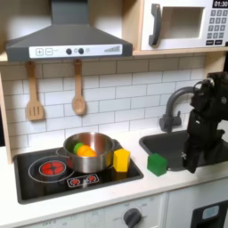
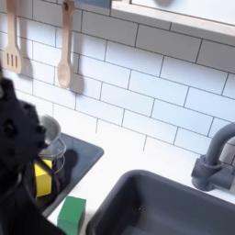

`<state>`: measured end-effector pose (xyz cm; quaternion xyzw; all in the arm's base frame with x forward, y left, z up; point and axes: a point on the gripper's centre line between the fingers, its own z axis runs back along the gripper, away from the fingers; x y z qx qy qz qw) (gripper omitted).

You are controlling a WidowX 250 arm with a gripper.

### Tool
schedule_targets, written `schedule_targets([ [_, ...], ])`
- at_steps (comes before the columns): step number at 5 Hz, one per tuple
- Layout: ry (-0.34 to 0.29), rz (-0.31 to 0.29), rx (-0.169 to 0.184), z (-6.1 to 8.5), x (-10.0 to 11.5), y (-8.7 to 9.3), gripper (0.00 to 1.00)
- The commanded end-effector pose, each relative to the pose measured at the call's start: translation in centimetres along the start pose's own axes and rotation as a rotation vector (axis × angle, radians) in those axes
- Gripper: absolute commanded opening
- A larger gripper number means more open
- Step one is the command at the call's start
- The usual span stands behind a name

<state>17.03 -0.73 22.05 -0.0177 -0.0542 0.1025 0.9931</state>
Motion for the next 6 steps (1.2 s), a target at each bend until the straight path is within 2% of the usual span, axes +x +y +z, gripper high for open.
schedule_targets([
  [1,-0.040,0.101,0.015,-0.7,2.1,0.0,1.00],
  [4,-0.012,0.170,0.008,-2.6,6.0,0.1,1.00],
  [6,0.015,0.129,-0.014,-4.1,7.7,-0.9,1.00],
])
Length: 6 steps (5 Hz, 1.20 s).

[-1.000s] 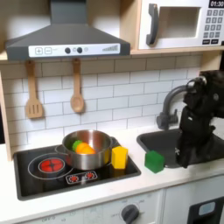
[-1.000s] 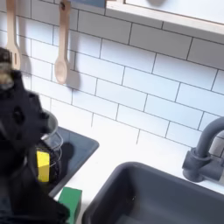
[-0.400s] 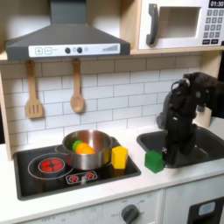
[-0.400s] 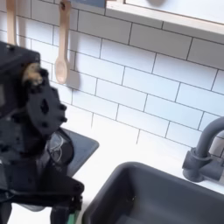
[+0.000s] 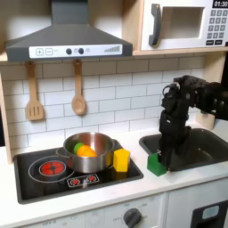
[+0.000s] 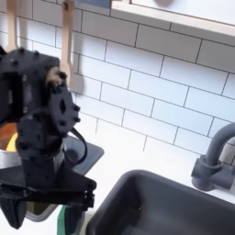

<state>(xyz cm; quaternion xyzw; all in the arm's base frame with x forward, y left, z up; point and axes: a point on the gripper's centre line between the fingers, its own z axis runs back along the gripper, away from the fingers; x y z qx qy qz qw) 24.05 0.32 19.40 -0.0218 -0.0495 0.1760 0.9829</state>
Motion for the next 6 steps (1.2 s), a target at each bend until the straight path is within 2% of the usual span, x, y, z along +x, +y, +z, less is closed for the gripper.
schedule_targets([
  [1,0.015,0.003,-0.007,-1.3,1.4,-0.9,1.00],
  [3,0.016,0.057,0.005,-2.4,2.3,-1.0,1.00],
  [6,0.021,0.063,0.013,-3.6,3.1,-1.5,1.00],
])
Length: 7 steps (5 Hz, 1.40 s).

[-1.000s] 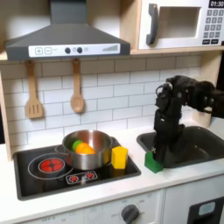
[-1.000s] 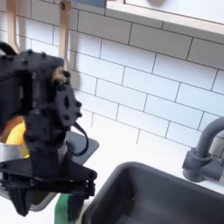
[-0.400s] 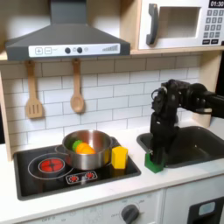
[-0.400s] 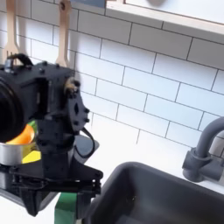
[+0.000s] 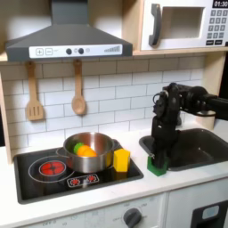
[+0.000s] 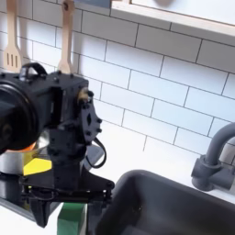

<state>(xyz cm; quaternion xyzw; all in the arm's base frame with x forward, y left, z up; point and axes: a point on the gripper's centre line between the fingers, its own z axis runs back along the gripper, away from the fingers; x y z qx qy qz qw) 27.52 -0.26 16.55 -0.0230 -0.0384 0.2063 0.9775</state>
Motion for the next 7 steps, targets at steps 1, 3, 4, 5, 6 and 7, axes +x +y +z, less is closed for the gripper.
schedule_targets([
  [1,0.002,0.010,0.017,-0.81,0.78,0.35,1.00],
  [3,0.017,-0.002,0.026,-1.44,0.92,0.48,1.00],
  [4,0.012,0.003,0.028,-1.31,0.95,0.57,0.88],
  [5,0.008,-0.001,0.021,-1.27,0.94,0.42,0.00],
  [6,0.004,0.002,0.019,-1.24,1.08,0.45,0.00],
  [7,0.000,0.003,0.019,-1.28,1.20,0.58,0.00],
])
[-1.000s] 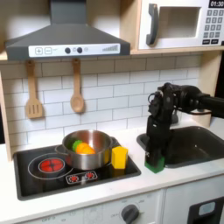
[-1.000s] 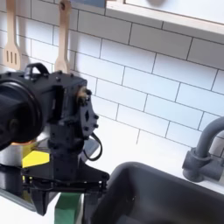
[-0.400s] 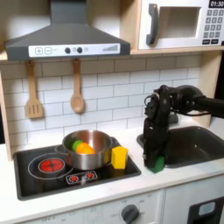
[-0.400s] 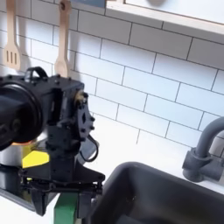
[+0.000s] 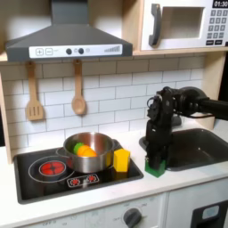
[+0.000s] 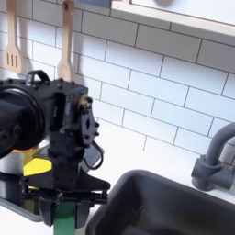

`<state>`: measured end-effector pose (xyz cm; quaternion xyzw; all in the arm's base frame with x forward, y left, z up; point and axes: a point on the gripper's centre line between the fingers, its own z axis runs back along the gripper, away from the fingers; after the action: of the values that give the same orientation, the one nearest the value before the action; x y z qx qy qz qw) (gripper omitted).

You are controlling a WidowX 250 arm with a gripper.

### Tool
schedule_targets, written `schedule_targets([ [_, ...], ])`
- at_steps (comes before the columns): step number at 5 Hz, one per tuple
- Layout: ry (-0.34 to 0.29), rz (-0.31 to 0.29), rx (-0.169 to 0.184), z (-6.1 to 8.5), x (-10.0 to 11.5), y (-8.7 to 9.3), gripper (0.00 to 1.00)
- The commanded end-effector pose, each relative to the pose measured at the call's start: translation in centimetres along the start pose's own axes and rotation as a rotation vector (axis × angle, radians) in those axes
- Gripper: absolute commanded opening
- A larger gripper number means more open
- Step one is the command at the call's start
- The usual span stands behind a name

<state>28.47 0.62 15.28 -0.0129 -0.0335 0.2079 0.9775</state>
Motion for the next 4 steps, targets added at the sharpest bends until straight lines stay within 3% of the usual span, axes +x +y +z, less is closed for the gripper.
schedule_targets([
  [1,-0.005,0.001,-0.035,0.6,0.3,0.0,0.00],
  [4,0.054,0.005,-0.103,3.8,0.4,1.3,0.00],
])
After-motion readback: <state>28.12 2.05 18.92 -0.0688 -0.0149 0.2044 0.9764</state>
